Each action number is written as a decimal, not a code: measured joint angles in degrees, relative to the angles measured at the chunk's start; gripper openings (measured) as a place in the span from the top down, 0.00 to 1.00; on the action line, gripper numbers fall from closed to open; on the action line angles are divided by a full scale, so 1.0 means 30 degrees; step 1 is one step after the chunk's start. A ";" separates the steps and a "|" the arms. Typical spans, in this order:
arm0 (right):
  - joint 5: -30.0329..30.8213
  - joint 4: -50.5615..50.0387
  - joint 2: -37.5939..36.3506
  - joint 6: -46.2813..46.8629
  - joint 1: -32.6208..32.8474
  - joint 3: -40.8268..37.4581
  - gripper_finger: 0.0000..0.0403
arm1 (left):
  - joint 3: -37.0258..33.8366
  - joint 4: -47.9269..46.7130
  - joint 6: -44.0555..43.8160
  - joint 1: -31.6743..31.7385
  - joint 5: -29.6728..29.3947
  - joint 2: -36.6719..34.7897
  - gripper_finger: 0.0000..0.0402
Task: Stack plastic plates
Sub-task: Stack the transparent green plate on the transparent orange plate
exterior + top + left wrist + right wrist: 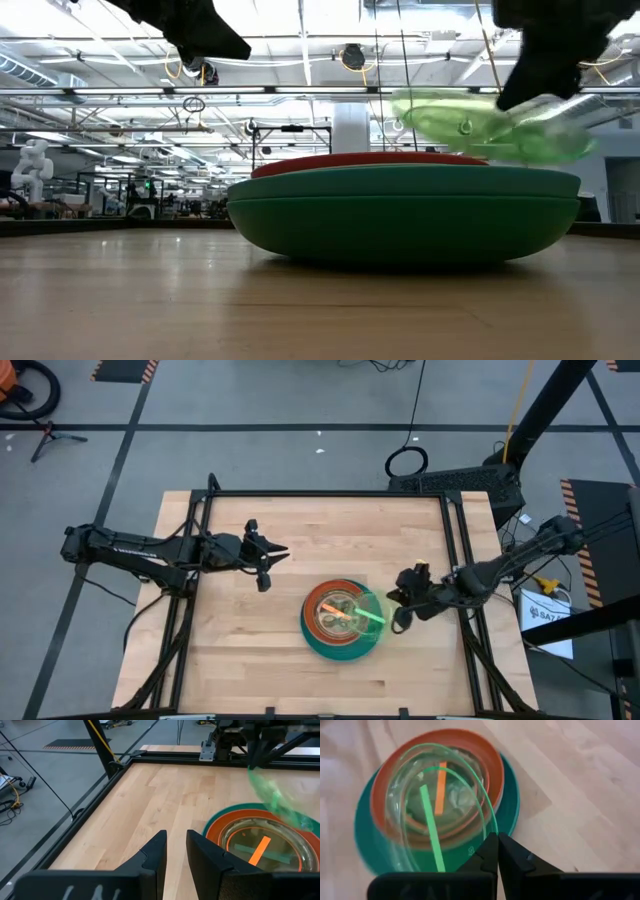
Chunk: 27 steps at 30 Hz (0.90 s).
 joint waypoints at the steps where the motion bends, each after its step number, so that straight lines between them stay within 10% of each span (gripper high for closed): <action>1: -0.0011 0.0405 0.0328 -0.0129 -0.0318 0.0000 1.00 | 0.0000 0.0007 0.0000 0.0004 0.0000 0.0000 0.80; 27: -0.1094 0.4507 0.2226 -0.2840 -0.3527 0.0000 0.78 | 0.0000 -0.0070 0.0393 0.0007 0.0005 0.0000 0.80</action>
